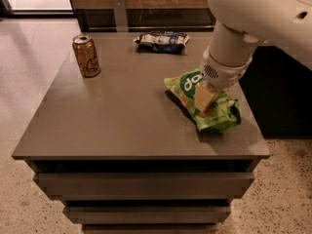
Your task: Move green rice chip bag near orange can
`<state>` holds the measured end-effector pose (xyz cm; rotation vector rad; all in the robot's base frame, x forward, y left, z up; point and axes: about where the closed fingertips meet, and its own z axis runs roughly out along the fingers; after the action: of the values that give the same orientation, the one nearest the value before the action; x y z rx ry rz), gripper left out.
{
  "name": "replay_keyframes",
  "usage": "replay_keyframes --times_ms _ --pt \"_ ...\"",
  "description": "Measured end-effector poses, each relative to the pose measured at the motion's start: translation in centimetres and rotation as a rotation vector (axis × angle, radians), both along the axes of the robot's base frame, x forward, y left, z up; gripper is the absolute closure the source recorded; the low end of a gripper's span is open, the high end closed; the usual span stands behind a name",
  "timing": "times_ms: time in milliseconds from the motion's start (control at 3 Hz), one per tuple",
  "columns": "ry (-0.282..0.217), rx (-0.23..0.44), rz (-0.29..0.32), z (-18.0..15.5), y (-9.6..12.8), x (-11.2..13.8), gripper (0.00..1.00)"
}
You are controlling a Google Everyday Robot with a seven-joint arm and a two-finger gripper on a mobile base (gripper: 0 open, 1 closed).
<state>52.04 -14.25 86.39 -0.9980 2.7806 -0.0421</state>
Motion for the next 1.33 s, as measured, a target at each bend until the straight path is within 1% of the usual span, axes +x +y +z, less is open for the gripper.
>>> replay_keyframes --times_ms 667,1000,1333 --pt "-0.087 0.029 0.053 4.7 -0.3 0.7 1.0" --pt "-0.131 0.039 0.116 7.1 -0.3 0.8 1.0" --pt "-0.131 0.039 0.116 7.1 -0.3 0.8 1.0"
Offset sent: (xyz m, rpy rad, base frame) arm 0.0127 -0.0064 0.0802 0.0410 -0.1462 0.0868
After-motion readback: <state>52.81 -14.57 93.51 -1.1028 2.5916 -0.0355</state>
